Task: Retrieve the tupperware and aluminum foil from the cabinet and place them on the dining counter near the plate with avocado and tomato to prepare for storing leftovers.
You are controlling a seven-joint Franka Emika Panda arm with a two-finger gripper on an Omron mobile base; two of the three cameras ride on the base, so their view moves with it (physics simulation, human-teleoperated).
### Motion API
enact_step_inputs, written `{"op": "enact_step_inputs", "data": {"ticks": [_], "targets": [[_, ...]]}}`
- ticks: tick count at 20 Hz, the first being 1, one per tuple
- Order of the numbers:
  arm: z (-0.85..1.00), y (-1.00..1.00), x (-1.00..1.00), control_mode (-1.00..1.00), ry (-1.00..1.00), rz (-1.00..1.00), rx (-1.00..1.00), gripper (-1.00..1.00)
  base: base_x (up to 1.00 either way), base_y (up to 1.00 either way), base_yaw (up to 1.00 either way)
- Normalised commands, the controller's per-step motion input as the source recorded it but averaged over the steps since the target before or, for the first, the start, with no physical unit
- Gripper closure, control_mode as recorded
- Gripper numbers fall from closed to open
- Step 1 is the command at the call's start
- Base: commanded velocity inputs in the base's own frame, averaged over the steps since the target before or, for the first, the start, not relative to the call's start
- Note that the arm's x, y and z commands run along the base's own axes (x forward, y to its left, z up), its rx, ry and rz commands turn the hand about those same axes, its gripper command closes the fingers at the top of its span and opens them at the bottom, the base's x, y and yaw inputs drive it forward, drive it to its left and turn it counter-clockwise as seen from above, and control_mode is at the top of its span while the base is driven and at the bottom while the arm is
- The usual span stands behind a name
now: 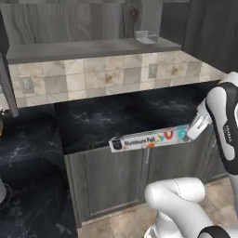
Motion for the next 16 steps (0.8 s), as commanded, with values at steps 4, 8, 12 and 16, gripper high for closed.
{"op": "enact_step_inputs", "data": {"ticks": [4,8,12,16], "targets": [[0.0,0.0,0.0,1.0,0.0,0.0,0.0,1.0,-0.81,-0.17,-0.66],[0.0,0.0,0.0,1.0,0.0,0.0,0.0,1.0,-0.32,-0.23,-0.85],[0.0,0.0,0.0,1.0,0.0,0.0,0.0,1.0,0.0,-0.09,-0.97],[0.0,0.0,0.0,1.0,0.0,0.0,0.0,1.0,0.0,-0.04,-0.95]]}}
